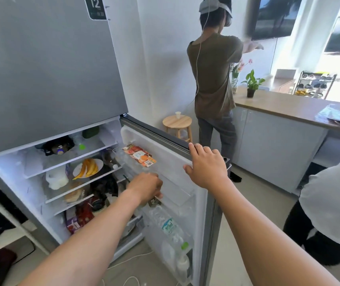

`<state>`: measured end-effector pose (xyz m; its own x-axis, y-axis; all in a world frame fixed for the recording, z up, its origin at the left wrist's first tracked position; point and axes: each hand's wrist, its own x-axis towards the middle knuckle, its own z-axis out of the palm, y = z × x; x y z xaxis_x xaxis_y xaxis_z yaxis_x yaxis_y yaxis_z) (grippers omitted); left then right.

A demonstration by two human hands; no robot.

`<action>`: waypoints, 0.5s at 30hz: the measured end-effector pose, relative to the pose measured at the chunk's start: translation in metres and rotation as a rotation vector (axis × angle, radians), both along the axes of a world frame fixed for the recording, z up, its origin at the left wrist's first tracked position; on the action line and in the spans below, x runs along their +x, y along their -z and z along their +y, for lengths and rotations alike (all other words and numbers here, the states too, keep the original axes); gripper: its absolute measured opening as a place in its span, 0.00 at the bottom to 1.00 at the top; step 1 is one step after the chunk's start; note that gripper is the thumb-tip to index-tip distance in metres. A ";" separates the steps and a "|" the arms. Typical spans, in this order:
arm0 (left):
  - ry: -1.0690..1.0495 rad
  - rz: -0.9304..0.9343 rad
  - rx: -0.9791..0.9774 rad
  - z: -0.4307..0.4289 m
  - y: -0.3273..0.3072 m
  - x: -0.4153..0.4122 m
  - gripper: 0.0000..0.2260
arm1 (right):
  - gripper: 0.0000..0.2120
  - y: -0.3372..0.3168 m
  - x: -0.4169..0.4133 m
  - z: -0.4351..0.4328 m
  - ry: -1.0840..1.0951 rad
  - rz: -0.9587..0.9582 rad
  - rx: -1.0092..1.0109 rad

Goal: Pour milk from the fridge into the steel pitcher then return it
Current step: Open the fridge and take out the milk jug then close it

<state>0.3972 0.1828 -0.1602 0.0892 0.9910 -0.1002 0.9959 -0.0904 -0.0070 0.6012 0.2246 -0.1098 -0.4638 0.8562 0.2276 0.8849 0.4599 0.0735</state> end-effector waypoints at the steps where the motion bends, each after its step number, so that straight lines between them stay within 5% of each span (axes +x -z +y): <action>1: 0.002 0.002 0.010 0.001 0.000 0.001 0.09 | 0.35 0.000 0.001 0.002 0.002 -0.002 0.009; 11: -0.052 -0.095 0.077 -0.010 0.008 -0.005 0.14 | 0.32 0.006 -0.005 -0.002 0.038 -0.051 0.110; 15: -0.051 -0.190 0.159 -0.028 0.034 -0.014 0.24 | 0.27 0.018 -0.029 -0.025 0.026 0.153 0.160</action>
<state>0.3835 0.1549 -0.1939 0.0415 0.9966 0.0712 0.9839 -0.0532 0.1707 0.5721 0.1996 -0.1280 -0.3919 0.8146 0.4276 0.9027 0.4301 0.0079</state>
